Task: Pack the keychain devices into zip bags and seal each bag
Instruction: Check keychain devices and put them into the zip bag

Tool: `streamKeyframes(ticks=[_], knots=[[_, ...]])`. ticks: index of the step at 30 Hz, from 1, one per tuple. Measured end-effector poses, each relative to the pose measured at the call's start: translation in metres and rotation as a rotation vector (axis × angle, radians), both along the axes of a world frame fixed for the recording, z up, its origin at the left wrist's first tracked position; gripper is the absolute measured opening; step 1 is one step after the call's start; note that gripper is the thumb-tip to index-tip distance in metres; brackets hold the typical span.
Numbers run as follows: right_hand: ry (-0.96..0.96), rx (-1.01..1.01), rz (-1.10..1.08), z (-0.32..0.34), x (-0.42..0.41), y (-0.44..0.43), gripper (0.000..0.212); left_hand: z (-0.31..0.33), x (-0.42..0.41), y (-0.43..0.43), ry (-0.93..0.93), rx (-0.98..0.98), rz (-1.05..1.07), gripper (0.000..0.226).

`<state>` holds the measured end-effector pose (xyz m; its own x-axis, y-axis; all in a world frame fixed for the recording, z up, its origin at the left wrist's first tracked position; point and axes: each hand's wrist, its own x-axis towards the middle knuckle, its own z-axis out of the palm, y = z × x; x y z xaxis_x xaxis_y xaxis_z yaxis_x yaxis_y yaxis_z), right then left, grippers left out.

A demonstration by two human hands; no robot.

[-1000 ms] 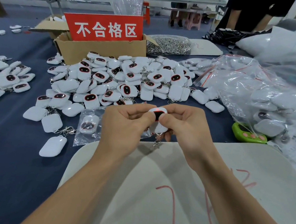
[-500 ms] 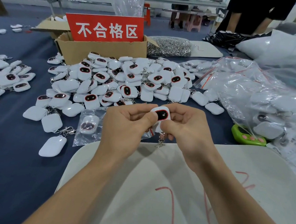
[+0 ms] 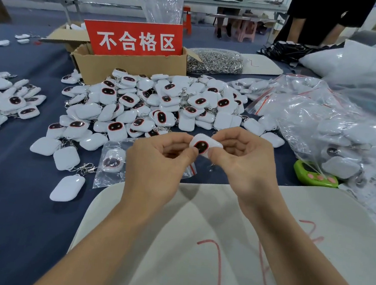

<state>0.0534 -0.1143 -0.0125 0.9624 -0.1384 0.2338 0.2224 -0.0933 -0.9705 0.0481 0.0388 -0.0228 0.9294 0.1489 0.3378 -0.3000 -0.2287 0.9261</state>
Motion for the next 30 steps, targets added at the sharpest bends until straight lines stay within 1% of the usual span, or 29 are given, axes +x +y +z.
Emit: streamKeyframes(ticks=[2,4,8,12,14,16,19,22,24,25,27,28,30], knots=[[-0.014,-0.035,-0.025,-0.002,0.001,-0.002,0.020,-0.002,-0.003,-0.002,-0.012,0.079,0.045,0.031],[-0.023,-0.065,-0.045,-0.003,0.000,-0.001,0.018,-0.002,-0.006,-0.003,-0.044,0.113,0.064,0.035],[-0.041,-0.096,-0.052,-0.003,0.001,0.000,0.021,-0.001,-0.006,-0.001,-0.054,0.104,0.043,0.040],[-0.040,-0.086,-0.039,-0.003,0.001,-0.001,0.019,-0.001,-0.004,-0.002,-0.056,0.103,0.041,0.042],[-0.045,-0.081,-0.027,-0.001,0.000,0.000,0.017,-0.001,-0.003,-0.003,-0.062,0.052,0.004,0.045],[-0.055,-0.069,-0.032,0.000,0.000,0.000,0.017,0.000,-0.003,-0.003,-0.053,-0.024,-0.044,0.041],[-0.067,-0.105,-0.039,0.000,0.000,0.002,0.032,0.001,-0.001,-0.004,0.024,-0.146,-0.015,0.024],[-0.079,-0.187,0.035,0.000,-0.002,0.003,0.042,0.002,0.004,-0.001,0.113,-0.323,0.035,0.029],[-0.083,-0.229,0.049,-0.002,-0.002,0.004,0.041,0.001,0.007,0.002,0.139,-0.368,0.038,0.027],[-0.068,-0.219,0.047,-0.002,-0.002,0.004,0.034,-0.001,0.008,0.003,0.131,-0.355,0.028,0.025],[-0.045,-0.205,0.042,-0.003,-0.002,0.004,0.007,-0.002,0.007,0.004,0.088,-0.294,0.001,0.025],[-0.045,-0.224,0.032,-0.003,-0.002,0.004,0.008,-0.002,0.006,0.004,0.062,-0.245,-0.006,0.026],[-0.047,-0.243,0.025,-0.005,0.000,0.002,0.022,-0.003,0.006,0.006,0.015,-0.160,-0.006,0.013]])
